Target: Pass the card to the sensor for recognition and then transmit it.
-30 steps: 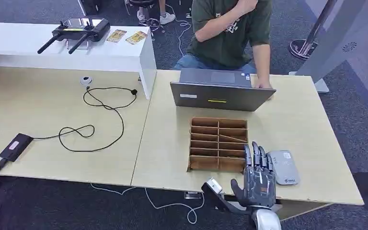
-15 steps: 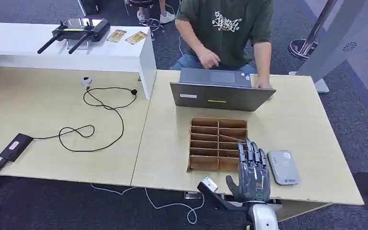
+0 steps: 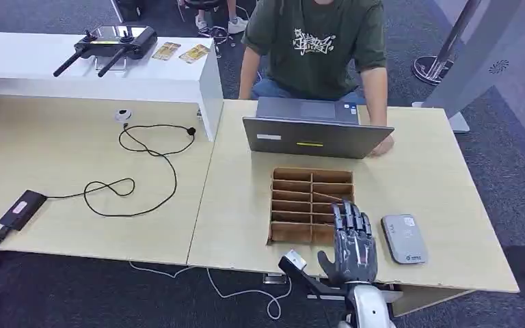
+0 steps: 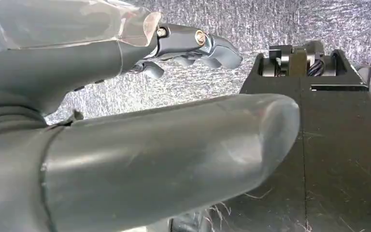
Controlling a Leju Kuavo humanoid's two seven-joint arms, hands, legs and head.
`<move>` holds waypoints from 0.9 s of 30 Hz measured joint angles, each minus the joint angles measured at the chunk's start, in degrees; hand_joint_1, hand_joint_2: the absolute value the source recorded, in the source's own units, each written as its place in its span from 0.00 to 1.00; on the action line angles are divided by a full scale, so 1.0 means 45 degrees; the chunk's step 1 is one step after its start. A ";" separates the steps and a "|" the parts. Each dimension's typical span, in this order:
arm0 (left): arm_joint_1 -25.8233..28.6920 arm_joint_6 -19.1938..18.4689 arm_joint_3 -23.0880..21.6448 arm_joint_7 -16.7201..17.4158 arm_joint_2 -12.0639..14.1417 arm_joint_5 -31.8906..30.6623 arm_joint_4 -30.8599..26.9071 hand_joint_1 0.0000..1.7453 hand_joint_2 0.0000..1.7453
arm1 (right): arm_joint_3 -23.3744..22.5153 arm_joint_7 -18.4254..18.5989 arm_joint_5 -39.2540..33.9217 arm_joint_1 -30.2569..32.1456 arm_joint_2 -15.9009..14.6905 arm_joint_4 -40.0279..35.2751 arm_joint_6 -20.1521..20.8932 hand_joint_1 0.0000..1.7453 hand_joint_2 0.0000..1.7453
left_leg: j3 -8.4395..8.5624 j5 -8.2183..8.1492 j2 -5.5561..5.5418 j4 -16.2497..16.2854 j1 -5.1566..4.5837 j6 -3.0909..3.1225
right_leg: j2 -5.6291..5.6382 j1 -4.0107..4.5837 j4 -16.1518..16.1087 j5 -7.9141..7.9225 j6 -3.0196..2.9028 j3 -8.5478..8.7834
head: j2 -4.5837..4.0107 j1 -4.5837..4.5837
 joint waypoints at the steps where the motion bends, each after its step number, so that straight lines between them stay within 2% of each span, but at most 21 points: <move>1: -0.0003 0.0000 0.0000 0.0000 0.0000 0.0000 0.0000 0.00 0.00 | -0.0020 -0.0054 -0.0005 -0.0041 0.0015 0.0079 -0.0005 0.00 1.00 | 0.0000 0.0000 0.0000 0.0000 0.0000 0.0000 | 0.0000 0.0000 0.0000 0.0000 0.0000 0.0000 | 0.0000 0.0000; 15: -0.0083 -0.0092 0.0000 0.0000 0.0000 -0.0010 0.0000 0.00 0.00 | -0.0360 -0.0316 0.0000 -0.0860 0.0136 0.1273 -0.0365 0.00 1.00 | 0.0000 0.0001 0.0000 0.0000 0.0000 0.0000 | 0.0000 0.0000 0.0000 0.0002 -0.0001 0.0001 | 0.0000 0.0000; 27: -0.0092 0.0078 -0.0083 -0.0053 0.0000 -0.0204 0.0000 0.00 0.00 | -0.0287 0.0705 0.0000 -0.1303 -0.0010 0.1414 -0.0224 0.00 1.00 | 0.0000 0.0001 0.0000 0.0000 0.0000 0.0000 | -0.0001 0.0000 0.0000 0.0002 -0.0002 0.0000 | 0.0000 0.0005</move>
